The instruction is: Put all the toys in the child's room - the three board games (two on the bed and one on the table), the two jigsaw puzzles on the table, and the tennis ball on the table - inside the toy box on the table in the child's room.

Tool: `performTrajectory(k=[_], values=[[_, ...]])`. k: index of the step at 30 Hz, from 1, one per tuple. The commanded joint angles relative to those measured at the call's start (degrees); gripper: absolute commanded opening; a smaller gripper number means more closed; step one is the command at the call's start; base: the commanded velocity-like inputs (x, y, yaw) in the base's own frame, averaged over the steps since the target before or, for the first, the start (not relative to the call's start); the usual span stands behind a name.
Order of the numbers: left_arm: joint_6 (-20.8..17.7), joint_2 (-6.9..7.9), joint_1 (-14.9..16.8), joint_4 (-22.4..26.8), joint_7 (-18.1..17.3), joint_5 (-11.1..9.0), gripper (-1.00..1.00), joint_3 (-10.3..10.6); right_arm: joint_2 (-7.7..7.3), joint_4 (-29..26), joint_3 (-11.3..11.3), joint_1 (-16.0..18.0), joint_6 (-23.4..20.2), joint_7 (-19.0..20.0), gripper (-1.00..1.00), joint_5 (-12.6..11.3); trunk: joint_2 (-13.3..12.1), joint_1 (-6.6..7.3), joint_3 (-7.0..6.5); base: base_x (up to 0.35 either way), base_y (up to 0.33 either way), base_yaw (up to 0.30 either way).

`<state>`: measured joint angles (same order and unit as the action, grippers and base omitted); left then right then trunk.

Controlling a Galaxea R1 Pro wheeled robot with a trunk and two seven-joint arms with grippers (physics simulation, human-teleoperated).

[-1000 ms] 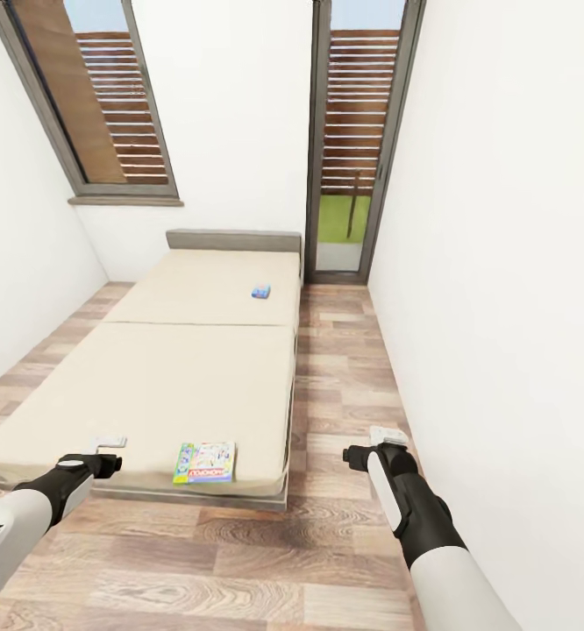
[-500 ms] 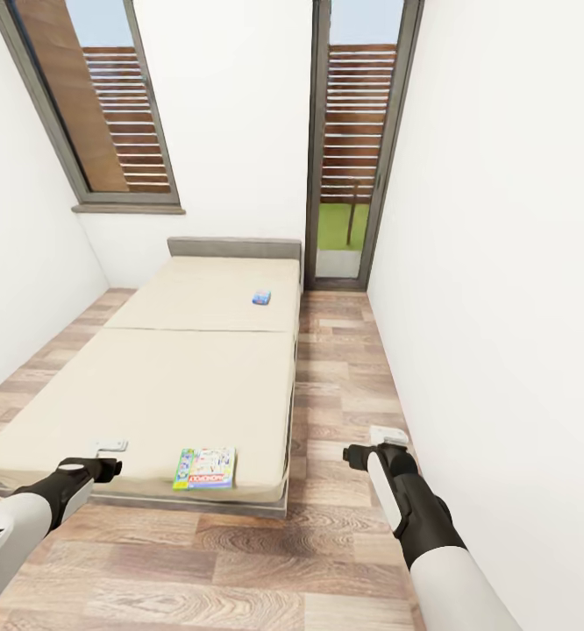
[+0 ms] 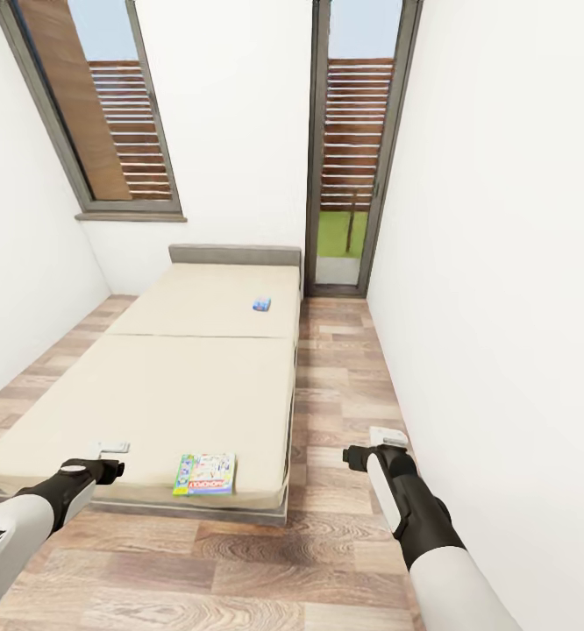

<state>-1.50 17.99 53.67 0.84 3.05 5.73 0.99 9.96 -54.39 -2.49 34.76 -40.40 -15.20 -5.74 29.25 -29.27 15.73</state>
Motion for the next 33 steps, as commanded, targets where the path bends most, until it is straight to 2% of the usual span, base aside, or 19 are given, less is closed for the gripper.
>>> performTrajectory(k=[1, 11, 16, 21, 26, 29, 31, 32, 33], values=[[-0.16, 0.01, 0.04, 0.04, 0.15, 0.59, 1.0, 0.07, 0.04, -0.04, -0.08, 0.04, -0.13, -0.44, 1.0, -0.6, 0.09, -0.03, 0.0, 0.0, 0.0, 0.0], [-0.16, 0.03, 0.03, 0.04, -0.32, 0.53, 1.0, 0.15, 0.04, -0.01, -0.11, 0.04, -0.18, -0.44, 1.0, -0.66, 0.09, -0.03, -0.95, 0.0, 0.0, 0.0], [-0.17, 0.3, 0.03, 0.04, -3.59, 0.58, 1.0, 0.18, 0.04, 0.0, -0.1, 0.04, -0.14, -0.44, 1.0, -0.64, 0.09, -0.03, -1.36, 0.0, 0.0, 0.0], [-0.17, 1.29, 0.03, 0.04, -10.13, 0.59, 1.0, 0.02, 0.04, 0.0, -0.14, 0.04, -0.12, -0.44, 1.0, -0.72, 0.09, -0.03, -1.73, 0.0, 0.0, 0.0], [-0.26, 3.22, 0.05, 0.59, -18.97, 0.59, 1.0, -0.08, 0.04, 0.0, -0.14, 0.04, -0.13, -0.44, 1.0, -0.71, 0.09, -0.03, -2.09, 0.0, 0.0, 0.0], [-0.5, 5.68, 0.05, 2.37, -25.93, 0.54, 1.0, -0.05, 0.04, 0.03, -0.15, 0.04, -0.12, -0.44, 1.0, -0.74, 0.09, -0.03, -2.3, 0.0, 0.0, 0.0], [-0.57, 6.89, 0.04, 3.05, -29.13, 0.49, 1.0, -0.05, 0.04, 0.05, -0.15, 0.04, -0.12, -0.44, 1.0, -0.74, 0.09, -0.03, -2.44, 0.0, 0.0, 0.0], [-0.62, 8.13, 0.05, 3.57, -32.69, 0.45, 1.0, -0.09, 0.04, 0.06, -0.18, 0.04, -0.12, -0.44, 1.0, -0.75, 0.09, -0.03, -2.51, 0.0, 0.0, 0.0], [-0.63, 8.74, 0.05, 3.76, -34.56, 0.43, 1.0, -0.15, 0.04, 0.06, -0.19, 0.04, -0.12, -0.44, 1.0, -0.75, 0.09, -0.03, -2.58, 0.0, 0.0, 0.0]])
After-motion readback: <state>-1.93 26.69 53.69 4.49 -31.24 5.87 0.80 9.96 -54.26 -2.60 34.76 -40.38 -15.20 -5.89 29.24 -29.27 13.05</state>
